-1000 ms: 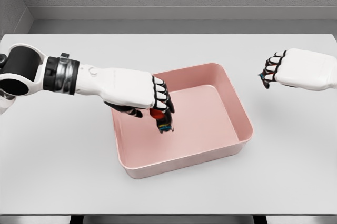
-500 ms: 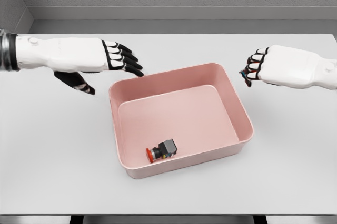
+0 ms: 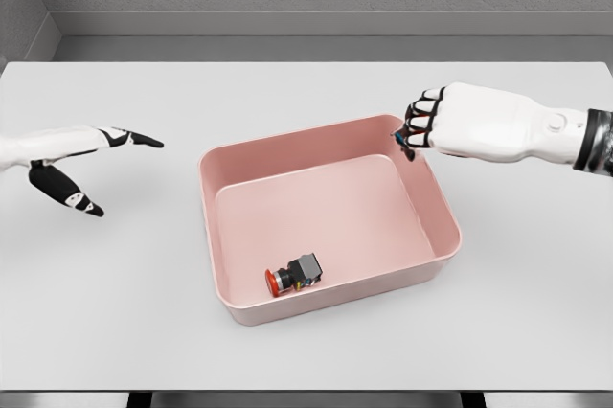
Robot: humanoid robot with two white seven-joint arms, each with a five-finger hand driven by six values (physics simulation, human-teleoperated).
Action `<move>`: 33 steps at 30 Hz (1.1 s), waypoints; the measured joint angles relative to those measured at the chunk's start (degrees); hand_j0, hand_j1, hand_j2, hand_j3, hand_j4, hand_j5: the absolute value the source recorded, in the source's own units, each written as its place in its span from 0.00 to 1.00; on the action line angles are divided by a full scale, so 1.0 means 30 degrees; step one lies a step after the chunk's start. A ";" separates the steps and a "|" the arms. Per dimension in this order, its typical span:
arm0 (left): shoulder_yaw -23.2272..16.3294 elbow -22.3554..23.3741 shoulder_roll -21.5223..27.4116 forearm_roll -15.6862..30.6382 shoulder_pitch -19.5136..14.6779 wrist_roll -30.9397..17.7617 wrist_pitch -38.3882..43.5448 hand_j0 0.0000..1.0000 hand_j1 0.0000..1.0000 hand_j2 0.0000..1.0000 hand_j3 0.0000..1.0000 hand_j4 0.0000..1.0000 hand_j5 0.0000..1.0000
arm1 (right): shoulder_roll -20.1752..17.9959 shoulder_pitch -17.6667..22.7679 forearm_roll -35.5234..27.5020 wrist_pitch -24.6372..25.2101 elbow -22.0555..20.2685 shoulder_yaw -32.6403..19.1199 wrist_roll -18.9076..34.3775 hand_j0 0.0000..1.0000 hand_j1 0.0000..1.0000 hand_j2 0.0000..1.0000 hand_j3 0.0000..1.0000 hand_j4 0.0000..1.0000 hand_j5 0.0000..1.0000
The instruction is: Put the industrial switch in the basket with both arms
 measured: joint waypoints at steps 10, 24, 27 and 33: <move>-0.0261 0.0010 -0.0109 0.0025 -0.0030 -0.0002 0.0005 1.00 1.00 1.00 1.00 1.00 1.00 | 0.1830 0.0088 -0.0001 -0.0001 -0.0018 0.0069 0.0459 0.52 0.52 0.52 0.52 0.52 0.52; -0.0443 -0.0259 -0.0113 0.0006 0.0059 -0.0055 0.0005 1.00 1.00 1.00 1.00 1.00 1.00 | 0.2437 0.0176 -0.1045 -0.0003 -0.0002 -0.0298 0.0641 1.00 1.00 1.00 1.00 1.00 1.00; -0.0452 -0.0268 -0.0114 0.0004 0.0064 -0.0057 0.0004 1.00 1.00 1.00 1.00 1.00 1.00 | 0.1766 0.1540 -0.1279 0.0006 0.0335 -0.1187 0.0597 1.00 1.00 1.00 1.00 1.00 1.00; -0.0467 -0.0277 -0.0237 0.0002 0.0059 -0.0078 0.0005 1.00 1.00 1.00 1.00 1.00 1.00 | 0.0891 0.3340 -0.1235 -0.0004 0.2818 -0.3552 0.0471 1.00 1.00 1.00 1.00 1.00 1.00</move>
